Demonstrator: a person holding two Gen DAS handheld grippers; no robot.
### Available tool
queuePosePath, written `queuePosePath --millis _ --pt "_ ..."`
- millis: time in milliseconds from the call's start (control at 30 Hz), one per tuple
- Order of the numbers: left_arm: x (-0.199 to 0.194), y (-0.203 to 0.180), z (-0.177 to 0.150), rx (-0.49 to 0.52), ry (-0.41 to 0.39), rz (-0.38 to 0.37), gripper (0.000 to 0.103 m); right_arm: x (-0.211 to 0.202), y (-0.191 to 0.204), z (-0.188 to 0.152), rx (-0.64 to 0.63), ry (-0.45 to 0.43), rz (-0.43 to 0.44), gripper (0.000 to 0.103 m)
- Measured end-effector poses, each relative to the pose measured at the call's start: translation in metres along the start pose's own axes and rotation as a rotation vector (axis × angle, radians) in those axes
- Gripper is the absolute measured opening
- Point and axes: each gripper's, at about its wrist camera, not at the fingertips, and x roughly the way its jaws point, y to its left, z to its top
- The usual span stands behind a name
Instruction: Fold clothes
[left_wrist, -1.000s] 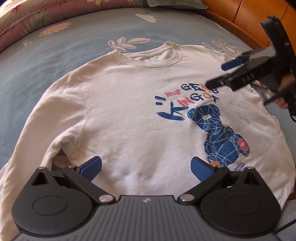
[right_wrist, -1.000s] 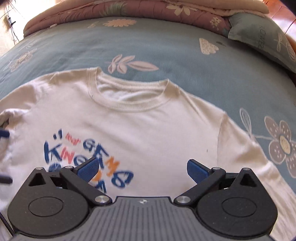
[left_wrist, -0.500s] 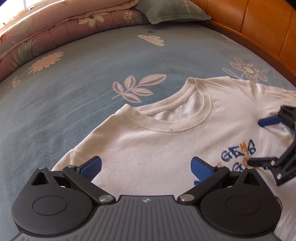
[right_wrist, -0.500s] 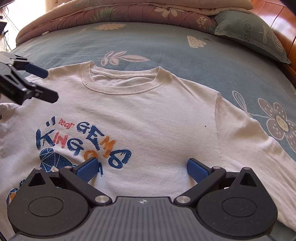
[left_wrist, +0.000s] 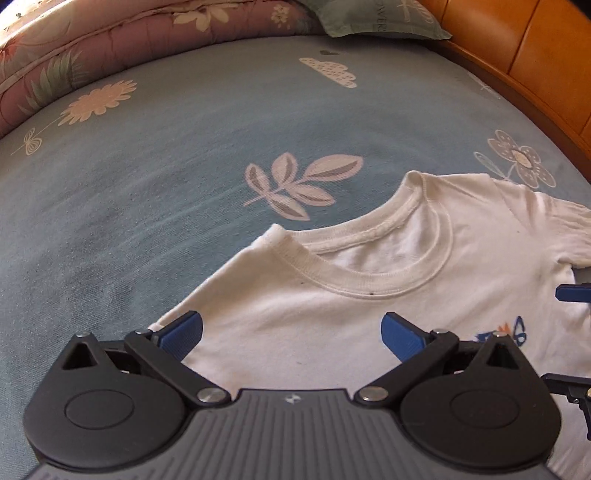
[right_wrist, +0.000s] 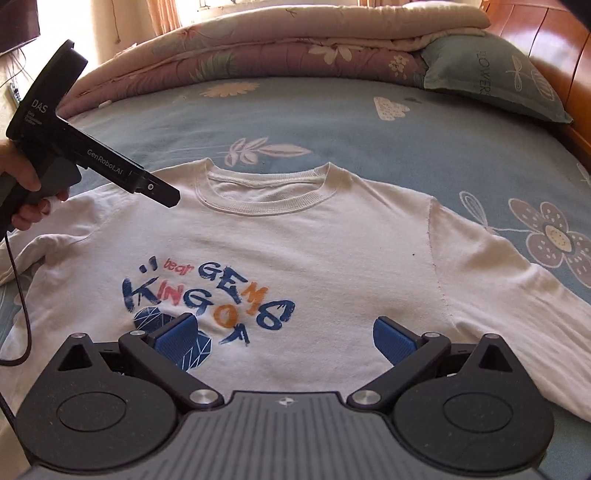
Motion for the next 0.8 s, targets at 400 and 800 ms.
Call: queuePosePath --millis 400,800 --pt "-0.033 -0.062 -0.057 0.074 0.058 -0.038 0.102 -0.025 -0.030 -0.044 -0.017 0.092 -0.082 0.103" --pt "-0.055 -0.086 -0.141 0.110 0.250 -0.056 0.102 -0.020 -0.003 -0.066 -0.093 0.100 -0.009 0.103"
